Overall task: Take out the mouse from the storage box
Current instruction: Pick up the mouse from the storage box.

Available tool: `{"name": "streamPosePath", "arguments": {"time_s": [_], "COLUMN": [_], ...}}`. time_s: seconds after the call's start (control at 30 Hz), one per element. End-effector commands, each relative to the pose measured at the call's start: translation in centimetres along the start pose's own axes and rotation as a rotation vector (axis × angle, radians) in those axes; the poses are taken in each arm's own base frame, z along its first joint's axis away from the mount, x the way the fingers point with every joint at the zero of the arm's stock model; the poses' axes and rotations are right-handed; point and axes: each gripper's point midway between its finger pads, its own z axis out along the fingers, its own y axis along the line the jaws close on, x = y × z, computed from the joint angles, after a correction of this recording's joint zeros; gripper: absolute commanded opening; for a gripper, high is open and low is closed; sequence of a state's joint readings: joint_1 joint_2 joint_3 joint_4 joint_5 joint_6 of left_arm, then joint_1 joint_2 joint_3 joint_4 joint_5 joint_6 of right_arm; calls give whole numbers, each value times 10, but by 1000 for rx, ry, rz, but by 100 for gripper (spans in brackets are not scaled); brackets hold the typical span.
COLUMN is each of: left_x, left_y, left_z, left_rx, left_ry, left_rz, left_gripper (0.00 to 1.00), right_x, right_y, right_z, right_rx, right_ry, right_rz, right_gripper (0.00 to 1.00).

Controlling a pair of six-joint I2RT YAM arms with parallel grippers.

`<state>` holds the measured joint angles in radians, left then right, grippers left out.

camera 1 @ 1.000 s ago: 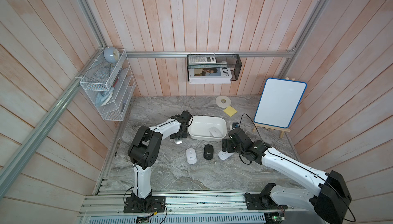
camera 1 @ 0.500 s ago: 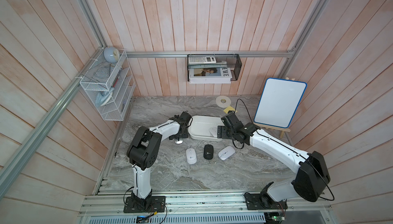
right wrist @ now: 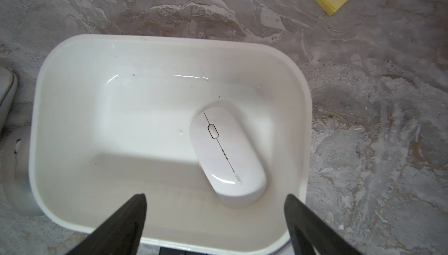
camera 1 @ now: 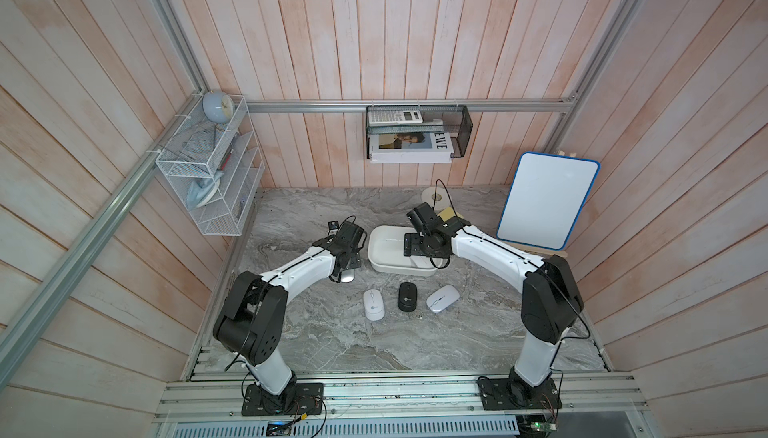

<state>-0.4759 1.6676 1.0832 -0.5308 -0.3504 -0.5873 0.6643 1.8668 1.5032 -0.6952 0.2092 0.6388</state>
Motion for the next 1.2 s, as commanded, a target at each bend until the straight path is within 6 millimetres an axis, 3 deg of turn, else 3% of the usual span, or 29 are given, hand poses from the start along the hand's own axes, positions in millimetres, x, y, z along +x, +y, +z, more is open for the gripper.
{"name": "streamPosePath", "arguments": {"time_s": [0.0, 0.13, 0.47, 0.83, 1.0, 1.17], "left_x": [-11, -10, -5, -5, -4, -2], "left_y": [2, 4, 4, 5, 5, 6], "left_z": [-6, -11, -8, -9, -9, -9], "left_rx": [15, 37, 46, 43, 43, 42], "left_ry": [-69, -94, -90, -90, -86, -79], "left_rz": [-33, -44, -34, -36, -36, -33], "left_gripper": [87, 88, 89, 90, 90, 90], "right_x": [14, 24, 38, 25, 10, 2], "right_y": [0, 3, 3, 28, 35, 8], "right_z": [14, 34, 61, 75, 65, 36], "right_rx": [1, 3, 25, -30, -40, 48], "right_ry": [129, 199, 244, 252, 215, 142], "right_rz": [2, -3, 14, 2, -25, -54], "right_gripper": [92, 91, 90, 89, 88, 89]}}
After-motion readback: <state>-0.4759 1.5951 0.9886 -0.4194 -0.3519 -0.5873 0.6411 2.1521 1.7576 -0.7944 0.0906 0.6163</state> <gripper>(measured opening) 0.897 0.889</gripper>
